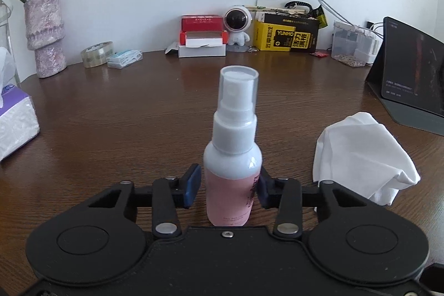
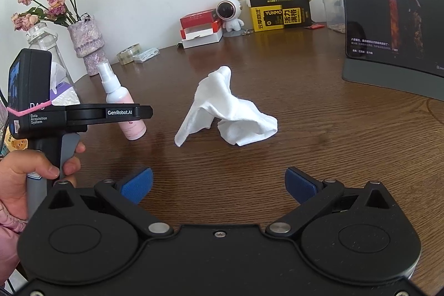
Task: Clean container
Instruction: 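Move the left gripper to the pink spray bottle and close around it, then grasp the white tissue with the right gripper while the left gripper holds the bottle, then lift the bottle with the left gripper while the right gripper brings the tissue over it, then rub the tissue along the bottle side with the right gripper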
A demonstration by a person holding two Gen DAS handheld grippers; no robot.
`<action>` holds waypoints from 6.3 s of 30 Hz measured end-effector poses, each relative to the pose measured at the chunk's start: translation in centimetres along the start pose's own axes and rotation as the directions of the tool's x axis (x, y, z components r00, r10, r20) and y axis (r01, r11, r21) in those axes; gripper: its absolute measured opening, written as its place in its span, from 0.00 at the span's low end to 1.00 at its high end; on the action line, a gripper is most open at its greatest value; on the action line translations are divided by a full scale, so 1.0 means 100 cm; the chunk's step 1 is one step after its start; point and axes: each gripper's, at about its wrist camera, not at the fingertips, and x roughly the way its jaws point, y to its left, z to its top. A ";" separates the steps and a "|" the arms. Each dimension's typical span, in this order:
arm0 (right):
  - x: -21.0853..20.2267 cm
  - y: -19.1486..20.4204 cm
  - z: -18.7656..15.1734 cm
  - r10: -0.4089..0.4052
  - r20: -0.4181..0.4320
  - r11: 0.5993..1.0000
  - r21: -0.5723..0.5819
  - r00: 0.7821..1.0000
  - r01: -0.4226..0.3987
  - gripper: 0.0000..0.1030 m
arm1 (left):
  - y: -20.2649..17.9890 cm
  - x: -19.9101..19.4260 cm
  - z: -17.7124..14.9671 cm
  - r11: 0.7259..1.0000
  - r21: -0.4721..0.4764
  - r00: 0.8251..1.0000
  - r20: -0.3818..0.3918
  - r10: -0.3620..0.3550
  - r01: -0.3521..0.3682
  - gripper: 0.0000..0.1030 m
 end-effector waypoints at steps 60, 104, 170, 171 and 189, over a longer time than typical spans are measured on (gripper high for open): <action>-0.008 0.022 0.050 0.312 -0.044 0.950 0.008 0.949 -0.312 0.06 | 0.041 -0.163 -0.039 0.927 -0.009 0.879 0.320 -0.353 0.375 0.33; -0.090 0.084 0.029 0.541 0.005 0.838 -0.097 0.841 -0.538 0.06 | 0.002 -0.172 -0.072 0.923 0.134 0.862 0.328 -0.385 0.361 0.33; -0.028 0.028 -0.008 0.445 -0.009 0.888 0.133 0.895 -0.440 0.09 | -0.005 -0.127 -0.095 0.946 0.225 0.965 0.074 -0.253 0.231 0.33; -0.028 0.028 -0.008 0.444 -0.009 0.888 0.133 0.896 -0.439 0.09 | -0.004 -0.127 -0.095 0.947 0.221 0.964 0.073 -0.256 0.234 0.33; -0.048 0.047 0.011 0.478 -0.004 0.878 0.018 0.878 -0.478 0.09 | 0.016 -0.152 -0.088 0.930 0.123 0.883 0.292 -0.367 0.346 0.32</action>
